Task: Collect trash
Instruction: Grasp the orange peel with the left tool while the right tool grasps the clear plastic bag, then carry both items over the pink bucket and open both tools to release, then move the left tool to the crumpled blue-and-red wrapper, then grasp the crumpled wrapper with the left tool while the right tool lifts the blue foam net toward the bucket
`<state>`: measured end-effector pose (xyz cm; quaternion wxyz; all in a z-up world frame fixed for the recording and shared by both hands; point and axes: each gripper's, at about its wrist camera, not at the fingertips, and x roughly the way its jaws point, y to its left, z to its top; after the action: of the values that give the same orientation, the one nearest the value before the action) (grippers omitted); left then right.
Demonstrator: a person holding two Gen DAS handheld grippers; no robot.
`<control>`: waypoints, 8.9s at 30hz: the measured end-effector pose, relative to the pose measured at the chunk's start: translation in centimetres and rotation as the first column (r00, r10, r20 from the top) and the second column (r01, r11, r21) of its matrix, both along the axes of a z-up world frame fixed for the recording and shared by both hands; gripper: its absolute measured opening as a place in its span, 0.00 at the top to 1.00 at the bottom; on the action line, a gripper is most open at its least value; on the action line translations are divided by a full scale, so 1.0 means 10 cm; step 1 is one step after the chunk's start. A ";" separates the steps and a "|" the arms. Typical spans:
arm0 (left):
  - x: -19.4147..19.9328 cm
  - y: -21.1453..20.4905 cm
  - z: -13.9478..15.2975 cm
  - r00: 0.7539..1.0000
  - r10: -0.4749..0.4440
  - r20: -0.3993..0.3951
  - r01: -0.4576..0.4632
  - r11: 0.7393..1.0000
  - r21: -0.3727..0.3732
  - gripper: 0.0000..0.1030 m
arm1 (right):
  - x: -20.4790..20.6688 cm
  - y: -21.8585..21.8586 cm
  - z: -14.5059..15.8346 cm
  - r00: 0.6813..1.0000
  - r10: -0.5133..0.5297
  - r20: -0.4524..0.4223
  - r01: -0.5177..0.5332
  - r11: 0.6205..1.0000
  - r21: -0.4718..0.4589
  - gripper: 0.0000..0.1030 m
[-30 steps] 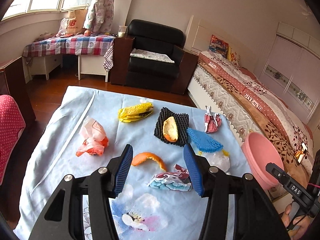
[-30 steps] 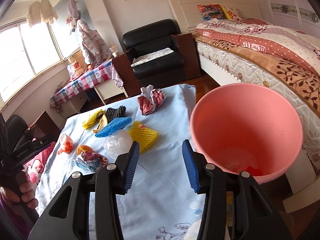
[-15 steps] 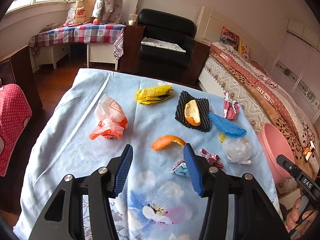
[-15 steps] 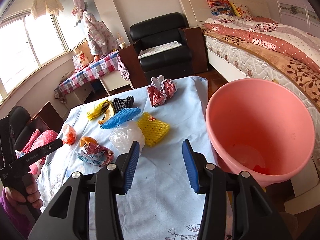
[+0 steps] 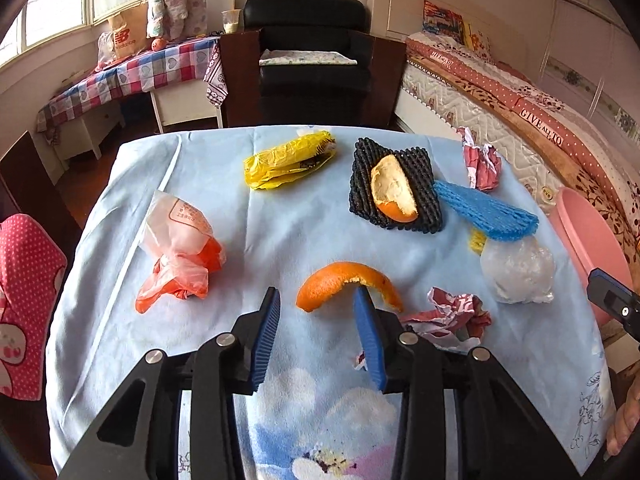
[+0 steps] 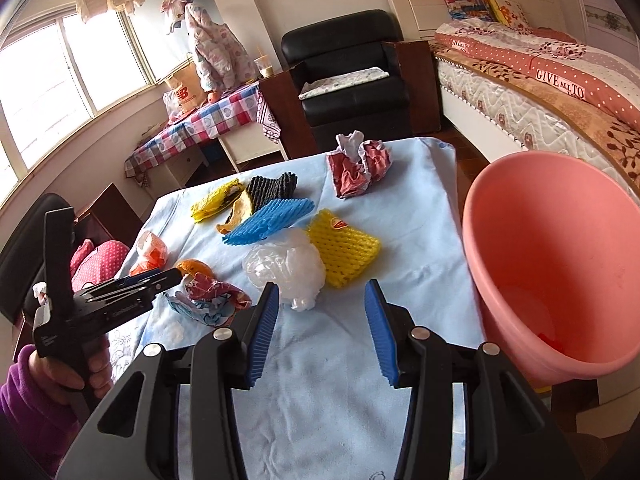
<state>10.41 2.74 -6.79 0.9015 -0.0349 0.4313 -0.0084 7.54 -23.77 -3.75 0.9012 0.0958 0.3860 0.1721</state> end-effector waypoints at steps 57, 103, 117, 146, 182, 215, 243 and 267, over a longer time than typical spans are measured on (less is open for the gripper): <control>-0.43 -0.37 0.53 0.993 -0.063 0.097 0.079 0.983 -0.164 0.96 | -0.22 -0.26 0.26 0.997 -0.050 0.058 0.049 0.999 0.013 0.85; 0.16 -2.88 0.34 0.894 -0.447 0.029 0.448 0.889 -0.093 0.92 | -0.29 -1.74 0.01 0.900 -0.436 0.007 0.436 0.900 -0.028 0.85; 0.12 -2.80 0.40 0.898 -0.435 0.060 0.439 0.889 -0.127 0.54 | -0.25 -1.79 -0.06 0.891 -0.452 -0.031 0.452 0.892 -0.010 0.82; -0.05 -1.97 0.54 0.944 -0.317 0.096 0.330 0.927 -0.179 0.54 | -0.30 -1.52 0.11 0.913 -0.408 0.018 0.408 0.913 -0.028 0.57; -0.28 -0.30 -0.06 0.974 0.084 -0.213 -0.166 0.901 -0.402 0.46 | -0.07 -0.48 0.08 0.992 -0.120 0.027 0.121 0.992 -0.031 0.57; -0.34 0.26 0.06 0.988 0.135 -0.069 -0.150 0.938 -0.312 0.97 | 0.42 0.77 -0.22 0.991 0.037 -0.128 -0.034 0.999 0.029 0.57; -0.45 0.16 0.55 0.995 -0.100 0.011 0.098 0.931 -0.352 0.97 | -0.26 0.57 0.35 0.981 -0.191 -0.006 0.191 0.979 -0.070 0.94; -0.43 -1.46 1.15 0.964 -0.238 0.116 0.256 0.951 -0.174 0.97 | -0.48 -0.96 0.58 0.935 -0.338 0.104 0.346 0.936 -0.065 0.94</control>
<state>6.08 -11.86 4.72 0.9052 -0.0650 0.3868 -0.1634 2.72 -33.35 2.01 0.9373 0.1162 0.3285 0.0009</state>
